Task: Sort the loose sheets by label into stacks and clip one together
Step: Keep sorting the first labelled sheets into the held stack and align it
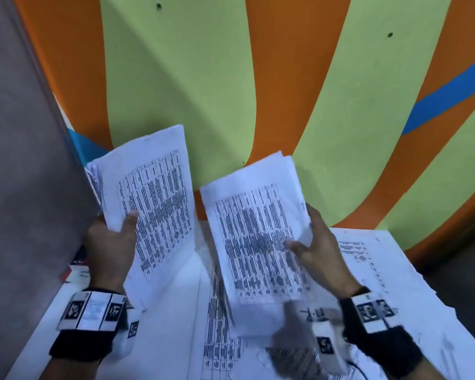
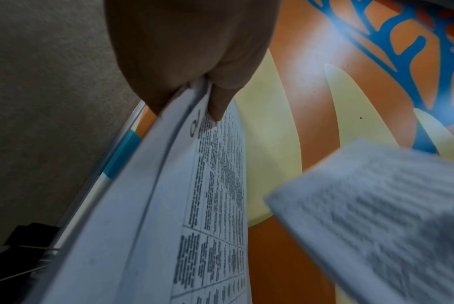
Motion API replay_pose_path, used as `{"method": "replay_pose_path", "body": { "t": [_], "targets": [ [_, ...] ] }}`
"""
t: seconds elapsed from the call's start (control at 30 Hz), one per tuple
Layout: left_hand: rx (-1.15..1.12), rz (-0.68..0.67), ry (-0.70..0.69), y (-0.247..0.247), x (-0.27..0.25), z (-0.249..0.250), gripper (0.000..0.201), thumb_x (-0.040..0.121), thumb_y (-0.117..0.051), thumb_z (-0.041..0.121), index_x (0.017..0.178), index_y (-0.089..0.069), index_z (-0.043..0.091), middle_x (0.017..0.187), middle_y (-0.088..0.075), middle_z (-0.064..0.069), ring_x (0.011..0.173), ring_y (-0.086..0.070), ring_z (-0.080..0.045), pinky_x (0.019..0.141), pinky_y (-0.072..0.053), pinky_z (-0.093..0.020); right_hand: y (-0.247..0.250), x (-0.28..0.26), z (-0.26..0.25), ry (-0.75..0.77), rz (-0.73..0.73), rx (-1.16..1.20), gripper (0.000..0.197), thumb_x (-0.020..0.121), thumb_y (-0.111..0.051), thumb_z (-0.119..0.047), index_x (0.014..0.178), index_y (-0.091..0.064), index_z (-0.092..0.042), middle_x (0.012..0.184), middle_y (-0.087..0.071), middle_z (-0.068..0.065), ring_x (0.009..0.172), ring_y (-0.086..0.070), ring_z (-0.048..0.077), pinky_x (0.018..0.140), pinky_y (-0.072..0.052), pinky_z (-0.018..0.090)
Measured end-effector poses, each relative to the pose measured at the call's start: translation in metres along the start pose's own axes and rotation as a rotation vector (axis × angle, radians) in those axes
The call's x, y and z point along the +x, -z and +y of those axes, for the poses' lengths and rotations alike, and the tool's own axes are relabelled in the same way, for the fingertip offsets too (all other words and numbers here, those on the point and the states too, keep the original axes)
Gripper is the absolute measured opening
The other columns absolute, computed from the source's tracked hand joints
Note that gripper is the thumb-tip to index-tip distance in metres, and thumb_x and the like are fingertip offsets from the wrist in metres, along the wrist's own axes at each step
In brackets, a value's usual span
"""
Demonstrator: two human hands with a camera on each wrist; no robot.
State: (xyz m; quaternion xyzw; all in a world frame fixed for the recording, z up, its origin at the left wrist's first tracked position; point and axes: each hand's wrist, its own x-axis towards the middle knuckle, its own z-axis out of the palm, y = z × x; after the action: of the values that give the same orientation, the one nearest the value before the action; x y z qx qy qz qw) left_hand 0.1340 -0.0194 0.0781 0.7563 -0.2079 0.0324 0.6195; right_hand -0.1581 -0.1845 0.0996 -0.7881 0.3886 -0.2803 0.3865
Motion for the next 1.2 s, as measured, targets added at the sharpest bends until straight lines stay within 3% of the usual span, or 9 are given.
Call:
{"method": "replay_pose_path", "body": {
  "t": [0.1, 0.4, 0.5, 0.57, 0.67, 0.8, 0.9, 1.03, 1.2],
  "targets": [
    [-0.039, -0.048, -0.018, -0.006, -0.004, 0.007, 0.031, 0.083, -0.073, 0.024, 0.087, -0.065, -0.006, 0.088, -0.067, -0.019, 0.079, -0.058, -0.020, 0.074, -0.045, -0.035, 0.030, 0.009, -0.016, 0.087, -0.064, 0.121, 0.047, 0.082, -0.074, -0.012, 0.126, -0.056, -0.012, 0.122, -0.064, -0.011, 0.112, -0.059, 0.006, 0.092, -0.044, 0.010],
    [-0.249, -0.425, -0.013, -0.029, -0.022, 0.030, 0.019, 0.075, -0.077, 0.032, 0.072, -0.059, 0.026, 0.068, -0.065, 0.012, 0.060, -0.060, -0.010, 0.055, -0.047, -0.019, 0.012, 0.026, 0.013, -0.200, -0.015, 0.660, 0.034, 0.082, -0.068, -0.016, 0.112, -0.065, -0.002, 0.106, -0.072, 0.004, 0.096, -0.065, 0.016, 0.084, -0.051, 0.026],
    [-0.284, -0.608, 0.039, -0.036, -0.026, 0.024, 0.038, 0.065, -0.081, 0.055, 0.082, -0.060, 0.028, 0.083, -0.061, 0.002, 0.077, -0.056, -0.016, 0.073, -0.043, -0.031, 0.010, 0.027, 0.019, -0.247, -0.038, 0.735, 0.036, 0.081, -0.068, -0.019, 0.112, -0.064, -0.001, 0.105, -0.072, 0.001, 0.098, -0.065, 0.014, 0.089, -0.048, 0.029],
    [-0.397, -0.691, 0.071, -0.039, -0.036, 0.036, 0.028, 0.073, -0.077, 0.036, 0.097, -0.067, 0.025, 0.096, -0.071, 0.008, 0.085, -0.068, -0.015, 0.076, -0.052, -0.027, 0.009, 0.025, 0.022, -0.277, -0.067, 0.796, 0.024, 0.087, -0.063, -0.010, 0.110, -0.064, -0.002, 0.088, -0.072, -0.005, 0.083, -0.065, 0.010, 0.077, -0.048, 0.025],
    [-0.430, -0.742, 0.155, -0.045, -0.047, 0.044, 0.061, 0.071, -0.070, 0.056, 0.112, -0.068, 0.011, 0.104, -0.074, -0.008, 0.097, -0.069, -0.032, 0.076, -0.059, -0.041, 0.006, 0.021, 0.023, -0.262, -0.024, 0.790, 0.020, 0.088, -0.062, -0.003, 0.108, -0.064, -0.002, 0.076, -0.069, -0.006, 0.074, -0.061, 0.011, 0.065, -0.049, 0.021],
    [-0.537, -0.669, 0.145, -0.048, -0.058, 0.047, 0.094, 0.052, -0.058, 0.089, 0.119, -0.062, 0.022, 0.095, -0.063, 0.014, 0.084, -0.058, -0.005, 0.077, -0.046, -0.029, 0.000, 0.016, 0.018, -0.133, 0.180, 0.691, 0.023, 0.087, -0.066, -0.003, 0.110, -0.063, -0.003, 0.089, -0.071, -0.004, 0.080, -0.065, 0.006, 0.077, -0.053, 0.021],
    [-0.488, -0.645, -0.019, -0.051, -0.074, 0.063, 0.057, 0.046, -0.081, 0.069, 0.088, -0.069, 0.032, 0.081, -0.073, 0.023, 0.081, -0.068, 0.005, 0.068, -0.052, -0.014, -0.004, 0.009, 0.010, -0.023, 0.278, 0.675, 0.020, 0.085, -0.068, -0.001, 0.102, -0.059, 0.000, 0.091, -0.068, 0.000, 0.081, -0.063, 0.006, 0.081, -0.051, 0.019],
    [-0.490, -0.525, -0.088, -0.057, -0.070, 0.070, 0.035, 0.068, -0.081, 0.013, 0.091, -0.065, 0.034, 0.086, -0.070, 0.032, 0.087, -0.066, 0.010, 0.074, -0.053, -0.013, 0.000, 0.006, -0.001, 0.126, 0.310, 0.669, 0.028, 0.081, -0.067, 0.010, 0.092, -0.050, -0.009, 0.079, -0.062, -0.014, 0.074, -0.061, -0.002, 0.071, -0.048, 0.011],
    [-0.423, -0.609, 0.007, -0.061, -0.068, 0.049, 0.059, 0.050, -0.088, 0.037, 0.101, -0.069, 0.013, 0.095, -0.077, 0.001, 0.088, -0.073, -0.019, 0.075, -0.060, -0.038, 0.009, 0.004, 0.011, 0.095, 0.151, 0.559, 0.069, 0.073, -0.078, 0.002, 0.131, -0.043, -0.013, 0.124, -0.062, 0.000, 0.113, -0.062, 0.010, 0.092, -0.053, 0.030]
  ]
}}
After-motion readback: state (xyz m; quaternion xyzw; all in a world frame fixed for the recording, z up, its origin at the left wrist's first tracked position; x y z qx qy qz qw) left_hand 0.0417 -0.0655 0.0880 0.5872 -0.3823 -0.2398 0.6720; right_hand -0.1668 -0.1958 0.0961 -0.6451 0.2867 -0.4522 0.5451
